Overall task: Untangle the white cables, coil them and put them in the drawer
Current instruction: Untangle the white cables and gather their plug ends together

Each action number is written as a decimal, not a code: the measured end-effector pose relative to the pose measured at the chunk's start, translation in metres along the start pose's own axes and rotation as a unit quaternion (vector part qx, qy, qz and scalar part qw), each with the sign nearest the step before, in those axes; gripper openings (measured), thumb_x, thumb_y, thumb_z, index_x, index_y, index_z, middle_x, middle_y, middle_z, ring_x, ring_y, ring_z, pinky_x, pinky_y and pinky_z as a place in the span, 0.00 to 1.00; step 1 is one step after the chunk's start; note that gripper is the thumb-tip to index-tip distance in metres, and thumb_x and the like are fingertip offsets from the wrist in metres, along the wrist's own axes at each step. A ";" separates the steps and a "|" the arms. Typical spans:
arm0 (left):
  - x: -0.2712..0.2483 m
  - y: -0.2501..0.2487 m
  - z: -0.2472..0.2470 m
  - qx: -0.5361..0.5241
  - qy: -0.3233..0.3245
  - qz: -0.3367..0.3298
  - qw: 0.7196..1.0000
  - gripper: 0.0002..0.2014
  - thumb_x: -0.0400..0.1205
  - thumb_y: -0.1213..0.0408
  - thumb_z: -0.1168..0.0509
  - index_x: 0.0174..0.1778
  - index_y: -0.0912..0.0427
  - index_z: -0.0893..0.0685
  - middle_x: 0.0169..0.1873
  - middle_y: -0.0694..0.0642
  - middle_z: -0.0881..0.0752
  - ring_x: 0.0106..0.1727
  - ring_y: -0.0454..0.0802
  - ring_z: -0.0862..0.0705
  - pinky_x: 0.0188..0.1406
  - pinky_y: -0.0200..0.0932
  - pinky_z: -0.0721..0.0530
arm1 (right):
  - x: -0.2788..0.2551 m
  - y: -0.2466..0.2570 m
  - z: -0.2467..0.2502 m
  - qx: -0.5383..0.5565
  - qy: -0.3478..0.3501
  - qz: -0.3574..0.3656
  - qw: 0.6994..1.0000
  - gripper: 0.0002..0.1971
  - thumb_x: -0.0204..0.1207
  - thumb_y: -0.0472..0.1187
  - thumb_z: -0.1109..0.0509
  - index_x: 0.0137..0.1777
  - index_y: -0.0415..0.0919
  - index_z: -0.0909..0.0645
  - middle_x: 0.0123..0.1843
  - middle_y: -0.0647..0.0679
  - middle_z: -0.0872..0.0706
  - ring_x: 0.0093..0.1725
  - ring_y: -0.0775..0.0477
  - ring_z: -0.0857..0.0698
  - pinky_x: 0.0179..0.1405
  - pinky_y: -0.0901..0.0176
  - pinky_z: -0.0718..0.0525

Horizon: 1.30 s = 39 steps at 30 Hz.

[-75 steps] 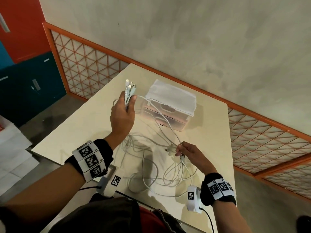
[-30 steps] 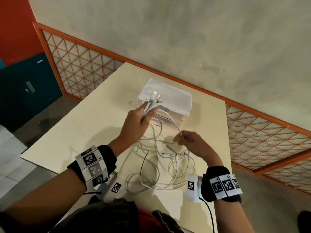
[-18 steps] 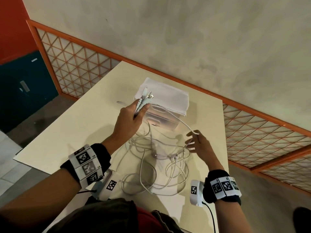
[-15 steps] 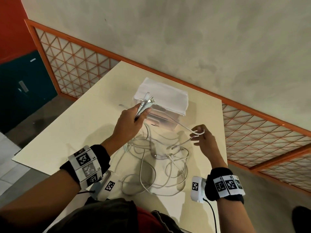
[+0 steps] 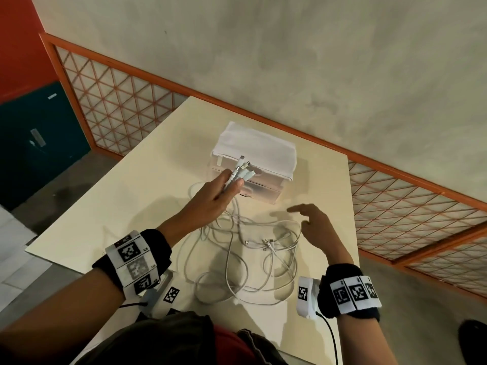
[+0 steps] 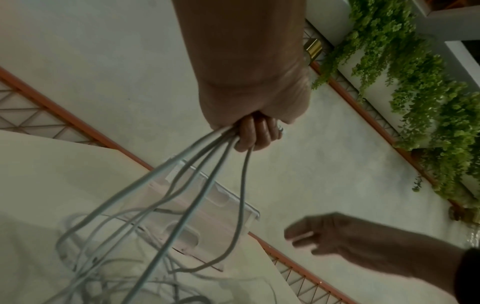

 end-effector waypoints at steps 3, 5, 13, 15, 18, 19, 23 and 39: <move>-0.005 -0.004 -0.010 -0.027 0.031 -0.013 0.999 0.08 0.87 0.55 0.48 0.47 0.50 0.26 0.25 0.52 0.37 0.24 0.45 0.39 0.26 0.44 0.37 | 0.001 0.058 0.011 0.115 -0.027 0.065 0.991 0.13 0.81 0.29 0.38 0.53 0.44 0.16 0.51 0.49 0.12 0.45 0.59 0.13 0.45 0.67 0.20; -0.007 -0.005 -0.014 -0.036 0.042 -0.013 0.998 0.08 0.86 0.52 0.49 0.45 0.38 0.26 0.24 0.51 0.35 0.25 0.47 0.38 0.27 0.45 0.36 | -0.004 0.098 0.012 0.203 -0.003 0.108 0.973 0.09 0.83 0.35 0.37 0.55 0.41 0.16 0.46 0.48 0.11 0.42 0.57 0.11 0.43 0.63 0.16; -0.013 -0.002 -0.014 -0.044 0.039 -0.004 0.998 0.07 0.85 0.51 0.50 0.52 0.39 0.27 0.22 0.43 0.32 0.23 0.41 0.34 0.26 0.32 0.33 | -0.009 0.152 0.005 0.315 0.012 0.134 0.940 0.08 0.76 0.29 0.30 0.55 0.32 0.16 0.40 0.43 0.12 0.36 0.57 0.13 0.40 0.68 0.15; -0.014 -0.003 -0.008 -0.019 0.020 -0.010 1.000 0.07 0.86 0.53 0.50 0.47 0.39 0.28 0.19 0.43 0.29 0.22 0.41 0.31 0.25 0.33 0.32 | -0.008 0.150 0.003 0.323 0.010 0.113 0.940 0.08 0.75 0.30 0.29 0.52 0.29 0.16 0.39 0.43 0.12 0.34 0.56 0.13 0.39 0.66 0.14; -0.015 -0.004 -0.004 0.026 -0.006 -0.017 0.999 0.09 0.88 0.57 0.49 0.45 0.38 0.29 0.21 0.45 0.27 0.21 0.42 0.29 0.26 0.39 0.29 | -0.008 0.150 0.000 0.330 0.015 0.086 0.940 0.08 0.75 0.30 0.28 0.52 0.27 0.16 0.38 0.39 0.12 0.32 0.55 0.14 0.38 0.66 0.13; -0.016 -0.004 -0.004 0.032 -0.009 -0.017 0.999 0.09 0.88 0.58 0.49 0.45 0.39 0.29 0.21 0.46 0.26 0.21 0.42 0.28 0.26 0.41 0.28 | -0.007 0.150 -0.001 0.330 0.017 0.080 0.940 0.08 0.75 0.29 0.28 0.52 0.26 0.16 0.38 0.37 0.12 0.31 0.55 0.13 0.38 0.66 0.13; -0.015 -0.001 -0.004 0.059 -0.019 -0.010 0.998 0.06 0.86 0.51 0.50 0.48 0.43 0.28 0.21 0.47 0.26 0.22 0.43 0.28 0.29 0.44 0.28 | -0.009 0.151 -0.003 0.330 0.021 0.064 0.941 0.08 0.75 0.29 0.29 0.52 0.27 0.15 0.37 0.38 0.11 0.31 0.54 0.12 0.39 0.66 0.12; -0.012 0.002 -0.021 0.043 0.037 0.009 0.998 0.08 0.87 0.51 0.52 0.56 0.40 0.30 0.23 0.44 0.28 0.23 0.40 0.29 0.30 0.41 0.32 | -0.013 0.160 0.009 0.307 0.016 0.085 0.948 0.09 0.81 0.37 0.33 0.55 0.36 0.13 0.46 0.42 0.12 0.36 0.54 0.14 0.31 0.65 0.15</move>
Point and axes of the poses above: each hand's wrist, its own x-axis towards the middle knuckle, its own z-axis out of the back of the hand, y = z × x, the point moved 9 cm from there along x, towards the middle knuckle
